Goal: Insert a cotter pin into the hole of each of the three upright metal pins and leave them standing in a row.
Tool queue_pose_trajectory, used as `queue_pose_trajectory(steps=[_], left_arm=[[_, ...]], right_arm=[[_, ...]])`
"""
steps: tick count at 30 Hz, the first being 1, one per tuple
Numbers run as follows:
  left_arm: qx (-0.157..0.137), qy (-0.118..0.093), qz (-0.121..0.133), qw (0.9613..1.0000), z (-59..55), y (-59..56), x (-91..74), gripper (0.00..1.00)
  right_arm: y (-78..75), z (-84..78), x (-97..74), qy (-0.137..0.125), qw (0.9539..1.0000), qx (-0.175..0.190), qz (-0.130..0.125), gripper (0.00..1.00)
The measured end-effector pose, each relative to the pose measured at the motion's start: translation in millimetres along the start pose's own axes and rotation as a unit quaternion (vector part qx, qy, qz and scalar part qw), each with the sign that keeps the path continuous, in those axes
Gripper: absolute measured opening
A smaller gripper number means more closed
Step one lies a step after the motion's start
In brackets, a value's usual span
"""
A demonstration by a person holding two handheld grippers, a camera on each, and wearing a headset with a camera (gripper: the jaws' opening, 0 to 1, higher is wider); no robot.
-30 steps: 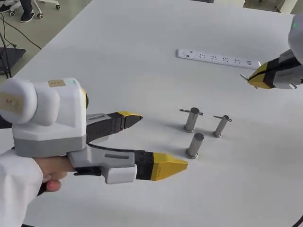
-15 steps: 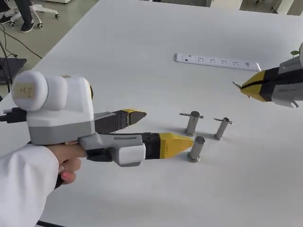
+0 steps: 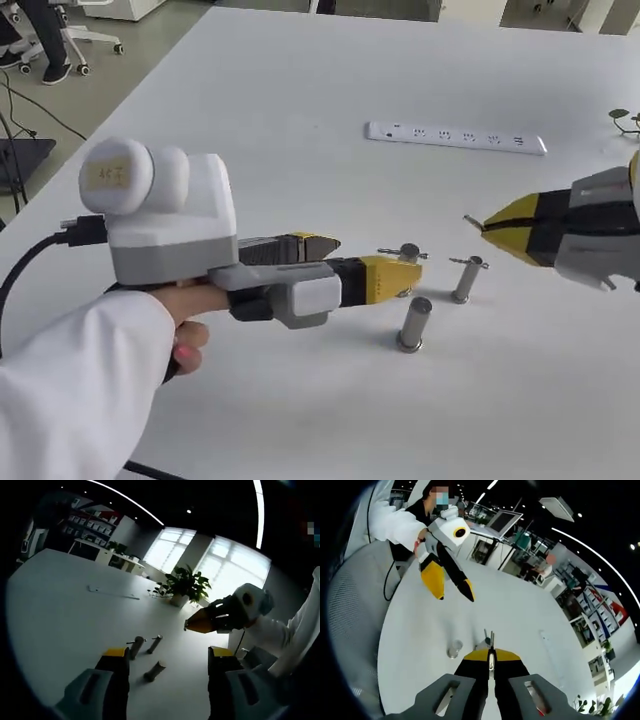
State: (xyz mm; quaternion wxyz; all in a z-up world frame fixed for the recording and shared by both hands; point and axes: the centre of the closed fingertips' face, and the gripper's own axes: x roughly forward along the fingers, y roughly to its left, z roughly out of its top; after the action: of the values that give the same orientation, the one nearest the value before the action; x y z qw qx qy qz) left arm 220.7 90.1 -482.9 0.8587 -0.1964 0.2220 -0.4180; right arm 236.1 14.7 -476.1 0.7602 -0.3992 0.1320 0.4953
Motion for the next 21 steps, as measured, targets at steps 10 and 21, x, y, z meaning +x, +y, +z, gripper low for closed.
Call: queue_pose_trajectory(steps=[10,21], left_arm=[[-0.015,0.026,-0.03,0.9991,-7.6,-17.2,14.1,0.41],[-0.031,0.048,-0.043,0.9974,-23.0,-33.6,26.9,0.29]], right_arm=[[30.3,6.1,1.9,-0.009,0.9999,0.001,0.009,0.0],[46.8,8.2,4.9,-0.014,0.9998,-0.004,0.011,0.0]])
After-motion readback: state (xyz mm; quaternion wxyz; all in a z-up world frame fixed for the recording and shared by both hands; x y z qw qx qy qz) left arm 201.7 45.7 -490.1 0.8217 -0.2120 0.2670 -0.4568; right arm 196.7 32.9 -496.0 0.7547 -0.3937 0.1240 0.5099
